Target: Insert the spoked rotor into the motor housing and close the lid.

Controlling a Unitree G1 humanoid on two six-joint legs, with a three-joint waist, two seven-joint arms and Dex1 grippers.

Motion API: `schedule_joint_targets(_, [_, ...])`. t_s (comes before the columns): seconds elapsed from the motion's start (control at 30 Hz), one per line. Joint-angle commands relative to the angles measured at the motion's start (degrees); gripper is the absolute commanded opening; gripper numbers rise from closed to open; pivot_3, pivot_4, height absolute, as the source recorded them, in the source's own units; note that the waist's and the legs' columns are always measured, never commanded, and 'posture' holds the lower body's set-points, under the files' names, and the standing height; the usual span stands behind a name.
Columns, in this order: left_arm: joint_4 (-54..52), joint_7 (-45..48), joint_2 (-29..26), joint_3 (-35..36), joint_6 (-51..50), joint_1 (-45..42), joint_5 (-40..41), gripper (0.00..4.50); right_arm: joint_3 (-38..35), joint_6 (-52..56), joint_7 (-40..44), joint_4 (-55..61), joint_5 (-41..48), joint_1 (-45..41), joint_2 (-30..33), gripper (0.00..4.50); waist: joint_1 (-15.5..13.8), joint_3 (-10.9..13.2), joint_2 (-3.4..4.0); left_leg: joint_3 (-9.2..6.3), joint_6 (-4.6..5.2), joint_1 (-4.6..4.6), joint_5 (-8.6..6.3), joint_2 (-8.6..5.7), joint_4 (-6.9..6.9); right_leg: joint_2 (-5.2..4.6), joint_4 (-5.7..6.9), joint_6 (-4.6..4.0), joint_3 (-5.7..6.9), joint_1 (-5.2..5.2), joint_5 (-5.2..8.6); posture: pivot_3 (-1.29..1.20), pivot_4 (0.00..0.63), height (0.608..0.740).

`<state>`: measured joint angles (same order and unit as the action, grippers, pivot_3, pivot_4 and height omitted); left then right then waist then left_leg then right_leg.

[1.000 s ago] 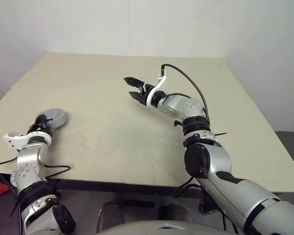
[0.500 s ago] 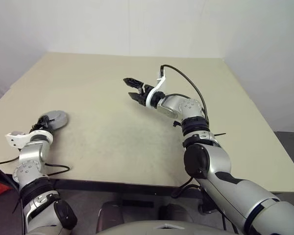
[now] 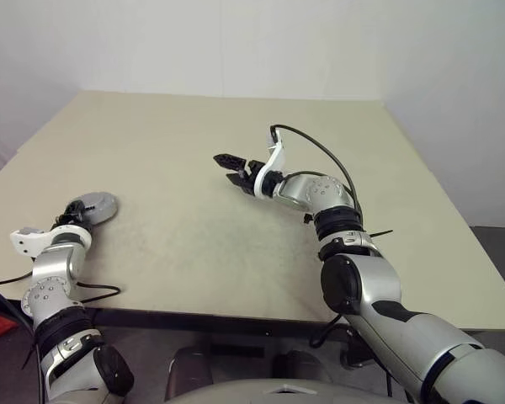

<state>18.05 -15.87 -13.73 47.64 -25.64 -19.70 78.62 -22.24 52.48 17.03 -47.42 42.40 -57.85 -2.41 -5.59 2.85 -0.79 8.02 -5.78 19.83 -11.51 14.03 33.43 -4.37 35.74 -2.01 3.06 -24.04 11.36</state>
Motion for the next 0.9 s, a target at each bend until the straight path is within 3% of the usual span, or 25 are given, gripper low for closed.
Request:
schedule_joint_targets(0.03, [-3.82, -0.16, 1.27, -1.03, -2.28, 1.31, 0.97, 2.24, -0.24, -0.61, 0.90, 1.78, 0.03, -1.17, 0.18, 3.99, 0.01, 0.00, 0.00, 0.00, 0.00, 0.00, 0.00, 0.00, 0.00, 0.00, 0.00, 0.00, 0.00, 0.00, 0.00, 0.00, 0.000, 0.740])
schedule_joint_targets(0.27, [-6.97, -4.18, 4.49, -1.25, -3.21, 3.78, 1.81, 4.33, -0.50, -0.58, 0.54, 1.64, -0.23, -1.07, -0.22, 4.03, -0.02, 0.00, 0.04, 0.01, 0.00, -0.22, 0.00, -0.04, 0.00, -0.03, 0.00, -0.21, -0.02, 0.23, 0.12, 0.00, 0.000, 0.740])
schedule_joint_targets(0.63, [-13.79, -12.48, 7.68, -4.14, -8.57, 11.32, 7.84, 4.33, -0.88, -0.93, 0.11, 0.27, -0.76, -1.70, -0.09, 4.03, 0.07, -0.19, 0.39, 0.03, 0.06, -0.75, -0.05, -0.15, -0.05, -0.13, -0.09, -0.20, -0.06, 0.78, 0.16, 0.00, 0.000, 0.740])
schedule_joint_targets(0.9, [-19.40, -13.48, 7.00, -13.13, -17.50, 15.76, 14.31, 4.33, 1.31, -2.50, 2.19, 0.55, -3.49, -1.22, 0.83, 4.03, -0.43, -0.47, 0.83, 0.03, 0.08, -0.78, -0.05, -0.31, -0.03, -0.29, -0.09, 0.13, -0.04, 0.88, 0.35, 0.00, 0.000, 0.740])
